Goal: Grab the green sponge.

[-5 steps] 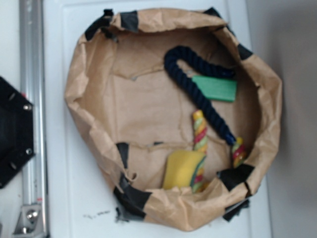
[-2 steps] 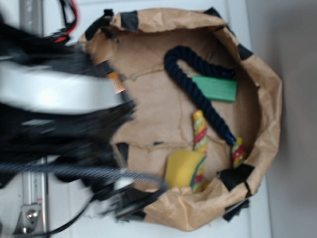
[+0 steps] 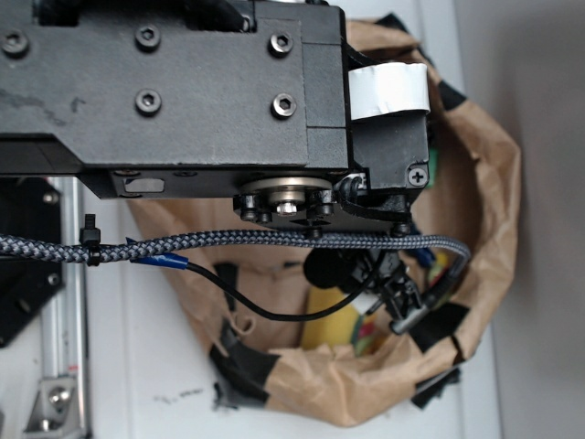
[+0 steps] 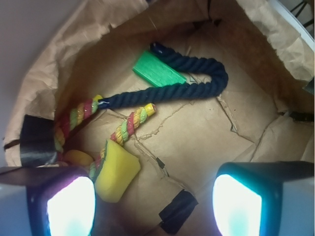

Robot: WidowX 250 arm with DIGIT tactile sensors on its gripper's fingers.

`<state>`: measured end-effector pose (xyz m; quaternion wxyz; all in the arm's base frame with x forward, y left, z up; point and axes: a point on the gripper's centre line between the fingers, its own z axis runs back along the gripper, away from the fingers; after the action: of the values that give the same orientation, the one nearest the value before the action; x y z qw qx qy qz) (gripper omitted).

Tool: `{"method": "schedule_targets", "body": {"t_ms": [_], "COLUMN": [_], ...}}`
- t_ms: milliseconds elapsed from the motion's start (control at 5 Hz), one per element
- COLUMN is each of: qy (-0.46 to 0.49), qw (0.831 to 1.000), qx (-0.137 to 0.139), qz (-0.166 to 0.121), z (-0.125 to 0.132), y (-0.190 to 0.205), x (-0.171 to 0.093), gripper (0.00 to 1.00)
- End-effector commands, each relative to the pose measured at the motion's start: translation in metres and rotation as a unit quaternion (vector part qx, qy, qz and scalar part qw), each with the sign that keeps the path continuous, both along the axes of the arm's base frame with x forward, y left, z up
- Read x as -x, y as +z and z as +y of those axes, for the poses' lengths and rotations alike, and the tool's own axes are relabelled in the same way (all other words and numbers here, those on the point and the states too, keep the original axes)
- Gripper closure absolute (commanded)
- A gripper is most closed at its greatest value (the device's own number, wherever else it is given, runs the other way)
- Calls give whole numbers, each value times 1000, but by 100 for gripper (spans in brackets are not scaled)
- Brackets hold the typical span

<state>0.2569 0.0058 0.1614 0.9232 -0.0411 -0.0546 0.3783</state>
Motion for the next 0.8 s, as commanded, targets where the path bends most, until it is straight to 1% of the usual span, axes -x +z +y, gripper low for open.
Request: {"method": "schedule_targets", "body": {"t_ms": [0,200,400,600], "qy": [16,58,65,33], "qw": [999,998,998,999], "qx": [-3,-36,-6,39], "qz": [-32,12,18,6], "z": [16,32,20,-12], "y": [17,-32,-84,-105], "x": [-3,-16,-22,-30], "gripper": [0,0,0,0]}}
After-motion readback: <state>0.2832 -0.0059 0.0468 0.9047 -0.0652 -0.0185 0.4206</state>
